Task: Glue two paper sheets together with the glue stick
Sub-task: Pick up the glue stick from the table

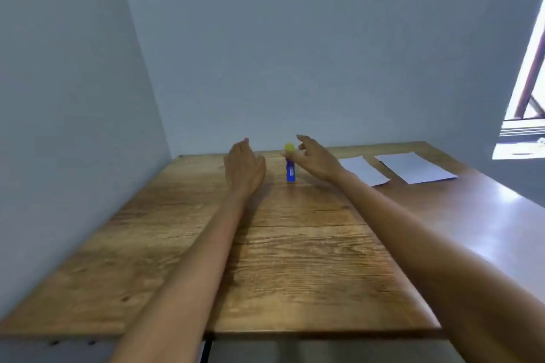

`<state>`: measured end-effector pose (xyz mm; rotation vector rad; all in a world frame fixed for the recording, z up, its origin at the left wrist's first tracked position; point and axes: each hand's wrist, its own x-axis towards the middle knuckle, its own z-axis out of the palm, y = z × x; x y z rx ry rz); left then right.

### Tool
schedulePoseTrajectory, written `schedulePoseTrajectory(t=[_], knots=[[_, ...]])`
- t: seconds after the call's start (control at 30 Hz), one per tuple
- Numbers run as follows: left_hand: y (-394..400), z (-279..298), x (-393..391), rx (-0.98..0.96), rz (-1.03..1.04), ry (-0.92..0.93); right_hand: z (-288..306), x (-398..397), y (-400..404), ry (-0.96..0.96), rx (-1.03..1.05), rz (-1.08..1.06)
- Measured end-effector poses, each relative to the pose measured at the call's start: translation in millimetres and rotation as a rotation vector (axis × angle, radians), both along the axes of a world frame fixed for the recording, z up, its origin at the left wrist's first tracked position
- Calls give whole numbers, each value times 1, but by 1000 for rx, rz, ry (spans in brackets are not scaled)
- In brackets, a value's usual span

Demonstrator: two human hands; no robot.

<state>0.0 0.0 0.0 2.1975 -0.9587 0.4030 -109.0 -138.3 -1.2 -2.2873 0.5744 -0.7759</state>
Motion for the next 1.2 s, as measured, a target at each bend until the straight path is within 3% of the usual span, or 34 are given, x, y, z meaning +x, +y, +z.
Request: schedulePoseTrajectory(t=[0.13, 0.2, 0.43, 0.57, 0.8, 0.93, 1.07, 1.13, 1.2], knots=[[5, -5, -24, -1, -113, 5, -8, 6, 21, -34, -12, -79], [5, -7, -22, -39, -150, 100, -9, 11, 25, -59, -21, -109], [3, -13, -10, -210, -352, 271, 22, 23, 46, -157, 28, 63], [4, -14, -6, -330, -331, 236, 45, 26, 49, -19, -5, 147], [7, -11, 1, -246, -427, 228, 98, 27, 38, 429, -157, 292], [12, -12, 3, -290, -463, 256, 126, 25, 37, 528, -119, 342], [14, -14, 9, -349, -372, 275, 120, 17, 34, 353, -140, 246], [14, -14, 10, -394, -339, 285, 93, 14, 26, 257, -122, 150], [15, -12, 9, -434, -320, 261, 60, 14, 22, 281, -67, 129]])
